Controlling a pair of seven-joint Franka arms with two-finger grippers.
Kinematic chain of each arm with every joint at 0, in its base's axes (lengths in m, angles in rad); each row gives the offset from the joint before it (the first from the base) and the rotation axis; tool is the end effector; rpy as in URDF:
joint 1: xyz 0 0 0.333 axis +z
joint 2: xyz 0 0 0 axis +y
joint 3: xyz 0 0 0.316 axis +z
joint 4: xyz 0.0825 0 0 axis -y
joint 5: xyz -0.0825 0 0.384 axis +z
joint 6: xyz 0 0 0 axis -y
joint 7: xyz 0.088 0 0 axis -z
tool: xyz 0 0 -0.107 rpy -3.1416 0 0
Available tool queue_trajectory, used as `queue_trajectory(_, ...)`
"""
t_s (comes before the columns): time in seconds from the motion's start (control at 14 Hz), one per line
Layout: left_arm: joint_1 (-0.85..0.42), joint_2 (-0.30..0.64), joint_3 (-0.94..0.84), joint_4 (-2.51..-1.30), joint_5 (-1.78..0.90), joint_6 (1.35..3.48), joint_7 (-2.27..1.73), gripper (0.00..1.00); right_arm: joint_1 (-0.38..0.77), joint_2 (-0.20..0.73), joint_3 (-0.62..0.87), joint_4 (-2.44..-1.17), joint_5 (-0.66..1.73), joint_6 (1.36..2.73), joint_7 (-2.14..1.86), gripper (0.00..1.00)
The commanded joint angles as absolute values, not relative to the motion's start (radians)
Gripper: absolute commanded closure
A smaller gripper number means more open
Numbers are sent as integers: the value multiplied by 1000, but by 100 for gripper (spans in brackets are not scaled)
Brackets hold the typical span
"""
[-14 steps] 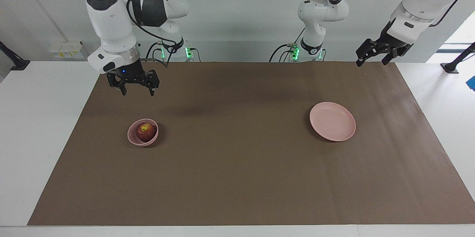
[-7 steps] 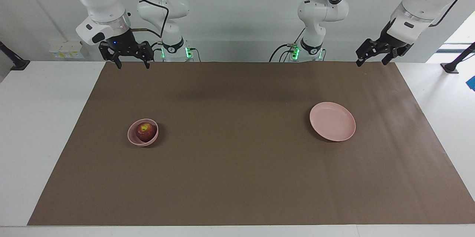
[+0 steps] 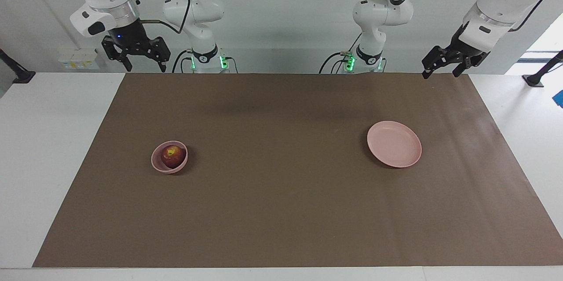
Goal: Move apple from plate to bowl
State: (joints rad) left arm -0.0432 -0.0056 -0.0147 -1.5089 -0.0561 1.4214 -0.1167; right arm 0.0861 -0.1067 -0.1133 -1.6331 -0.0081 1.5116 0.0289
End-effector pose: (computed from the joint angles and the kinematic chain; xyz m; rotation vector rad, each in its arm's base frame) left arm 0.5359 -0.0378 0.6440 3.0893 0.0815 -0.1336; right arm 0.5147 -0.0184 0.6468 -3.1364 0.0875 0.0243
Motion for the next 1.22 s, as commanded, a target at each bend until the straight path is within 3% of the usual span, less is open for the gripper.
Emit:
queue_trajectory(0.0, -40, -14, -15, -1502, -49, 1407, -117, 0, 29, -94, -75, -1582, 26, 1474, 3, 0)
queue_trajectory(1.15, -40, -14, -15, -1502, -49, 1407, -117, 0, 32, -114, -80, -1592, -25, 1470, -20, 0)
